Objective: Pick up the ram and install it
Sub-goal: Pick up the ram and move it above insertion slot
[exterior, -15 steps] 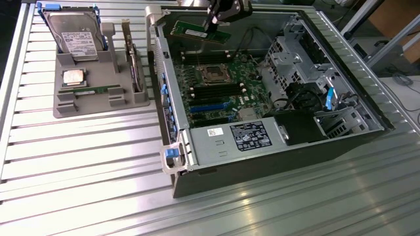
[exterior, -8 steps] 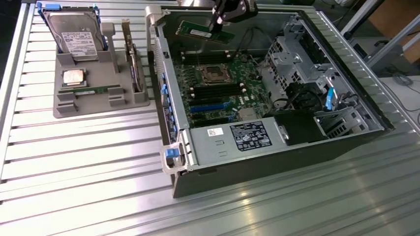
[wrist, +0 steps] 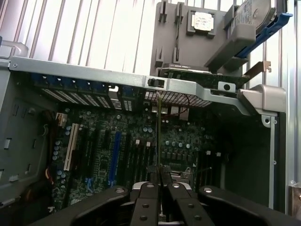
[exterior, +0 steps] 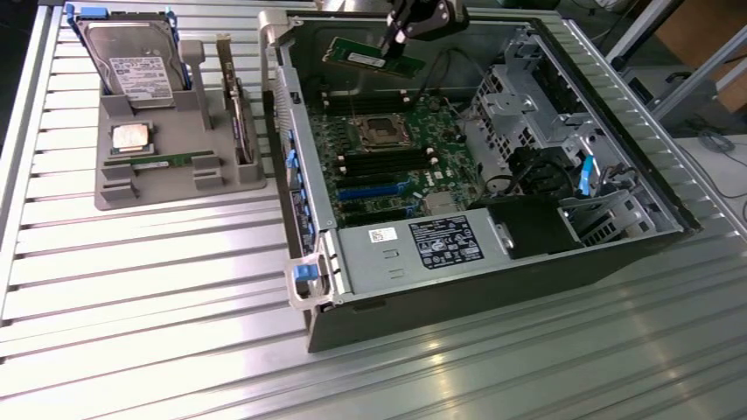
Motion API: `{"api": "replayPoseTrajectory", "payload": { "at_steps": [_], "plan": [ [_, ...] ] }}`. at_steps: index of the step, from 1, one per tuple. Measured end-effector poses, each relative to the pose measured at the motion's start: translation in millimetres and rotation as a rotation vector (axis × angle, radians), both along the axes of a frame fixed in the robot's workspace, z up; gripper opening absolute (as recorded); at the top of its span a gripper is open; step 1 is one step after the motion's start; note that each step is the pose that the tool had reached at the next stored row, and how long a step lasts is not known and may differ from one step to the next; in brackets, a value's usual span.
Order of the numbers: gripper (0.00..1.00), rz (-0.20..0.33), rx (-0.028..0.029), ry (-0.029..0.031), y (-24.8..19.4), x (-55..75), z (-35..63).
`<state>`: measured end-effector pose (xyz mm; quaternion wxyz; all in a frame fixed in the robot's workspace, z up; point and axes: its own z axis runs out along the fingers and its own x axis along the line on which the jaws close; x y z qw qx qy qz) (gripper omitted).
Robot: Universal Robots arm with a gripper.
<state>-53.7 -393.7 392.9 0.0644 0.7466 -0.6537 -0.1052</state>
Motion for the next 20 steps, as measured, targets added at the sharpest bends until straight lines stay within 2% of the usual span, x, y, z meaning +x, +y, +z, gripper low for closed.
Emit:
{"api": "replayPoseTrajectory", "payload": {
  "at_steps": [11, 16, 18, 20],
  "plan": [
    [0.13, 0.000, 0.0000, 0.0104, 0.0, 16.9, -0.8],
    [0.13, 0.000, -0.0001, 0.0178, 0.0, 28.9, -1.5],
    [0.13, 0.000, -0.0001, 0.0232, 0.0, 37.3, -2.3],
    [0.13, 0.000, -0.0001, 0.0253, 0.0, 41.1, -2.7]
  ]
}}
